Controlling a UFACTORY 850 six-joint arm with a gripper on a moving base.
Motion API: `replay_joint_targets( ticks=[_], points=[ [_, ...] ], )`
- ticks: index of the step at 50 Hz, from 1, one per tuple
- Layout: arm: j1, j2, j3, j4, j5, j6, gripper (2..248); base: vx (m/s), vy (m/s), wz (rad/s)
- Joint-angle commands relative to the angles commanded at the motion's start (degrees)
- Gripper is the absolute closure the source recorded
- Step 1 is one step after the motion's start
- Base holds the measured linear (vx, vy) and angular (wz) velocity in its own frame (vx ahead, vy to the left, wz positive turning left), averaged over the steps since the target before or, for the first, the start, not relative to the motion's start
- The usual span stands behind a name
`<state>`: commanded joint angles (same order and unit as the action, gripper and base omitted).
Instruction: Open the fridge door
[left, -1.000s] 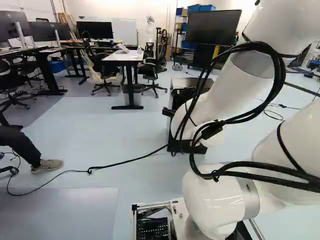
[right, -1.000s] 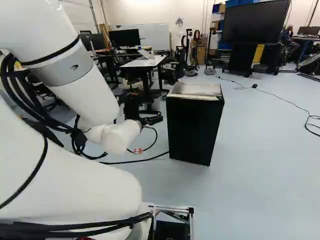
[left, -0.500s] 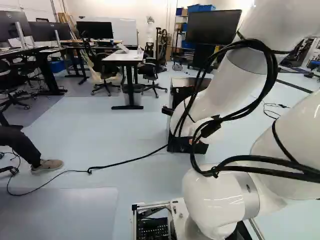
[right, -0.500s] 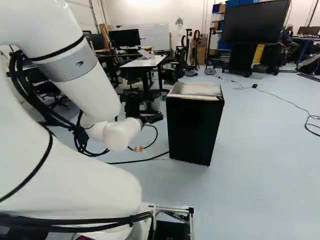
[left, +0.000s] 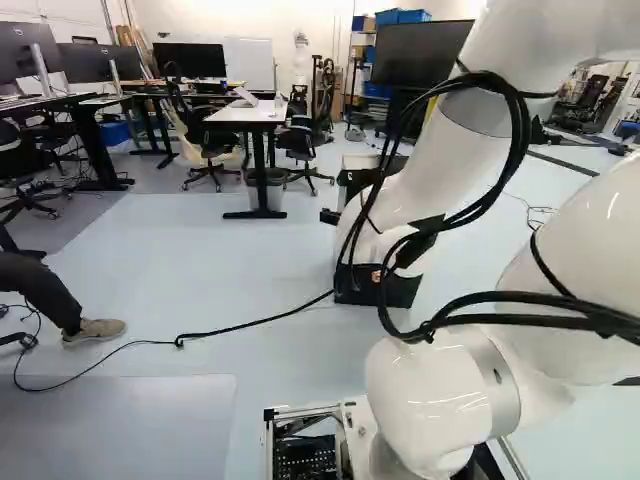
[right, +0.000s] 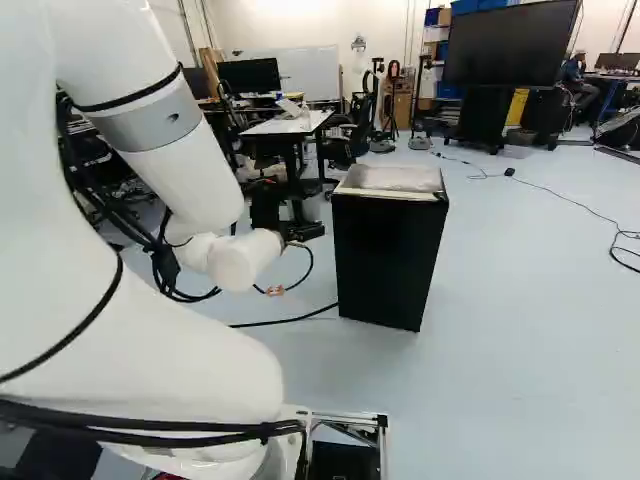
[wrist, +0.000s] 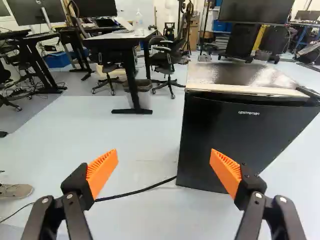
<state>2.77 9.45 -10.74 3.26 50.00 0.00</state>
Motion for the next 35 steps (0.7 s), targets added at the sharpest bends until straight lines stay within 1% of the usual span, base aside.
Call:
replay_joint_targets(
  ticks=[17, 35],
  points=[
    [2.98, -3.65, -3.40, 3.79, 0.00, 0.00, 3, 0.000, 0.000, 0.000],
    [6.16, -7.36, -7.02, 9.38, 0.45, 0.00, 3, 0.000, 0.000, 0.000]
  ],
)
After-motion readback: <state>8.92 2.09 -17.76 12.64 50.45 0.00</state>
